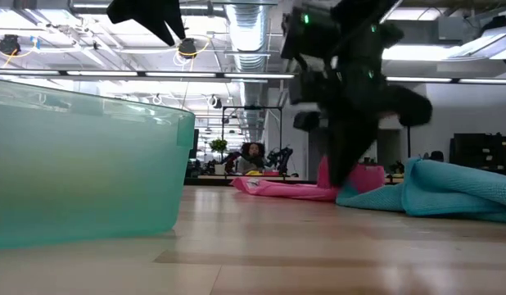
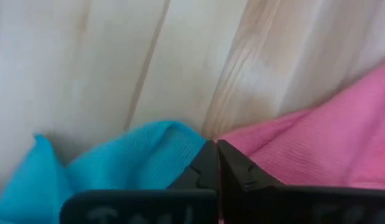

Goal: Fold microfiber towels
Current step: Fold the pink towel

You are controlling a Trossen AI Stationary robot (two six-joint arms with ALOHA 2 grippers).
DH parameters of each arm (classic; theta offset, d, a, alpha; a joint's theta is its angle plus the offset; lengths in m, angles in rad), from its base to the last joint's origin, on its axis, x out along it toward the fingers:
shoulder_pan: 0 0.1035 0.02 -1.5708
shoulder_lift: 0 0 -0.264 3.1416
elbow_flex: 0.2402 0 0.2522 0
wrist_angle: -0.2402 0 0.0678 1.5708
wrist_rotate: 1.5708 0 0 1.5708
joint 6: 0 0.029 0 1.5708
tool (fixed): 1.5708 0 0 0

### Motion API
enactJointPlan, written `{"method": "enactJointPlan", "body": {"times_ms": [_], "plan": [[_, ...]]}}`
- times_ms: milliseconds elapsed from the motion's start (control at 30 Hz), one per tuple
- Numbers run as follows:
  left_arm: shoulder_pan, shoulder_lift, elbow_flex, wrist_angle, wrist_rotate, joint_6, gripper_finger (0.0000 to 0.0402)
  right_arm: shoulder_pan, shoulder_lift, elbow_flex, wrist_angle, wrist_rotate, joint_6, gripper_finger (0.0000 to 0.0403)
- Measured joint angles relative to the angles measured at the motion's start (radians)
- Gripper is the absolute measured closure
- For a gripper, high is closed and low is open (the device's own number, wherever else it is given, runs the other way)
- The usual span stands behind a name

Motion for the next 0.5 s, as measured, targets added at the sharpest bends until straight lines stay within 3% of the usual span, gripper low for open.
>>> {"method": "enactJointPlan", "body": {"times_ms": [200, 500], "plan": [[0.002, 0.001, 0.0, 0.094, 0.002, 0.047, 0.0271, -0.02, -0.147, 0.075, -0.089, 0.002, 0.03, 0.0397], [0.081, 0.001, -0.063, 0.427, 0.136, 0.356, 0.0272, -0.154, -0.467, 0.132, -0.15, 0.055, 0.173, 0.0397]]}}
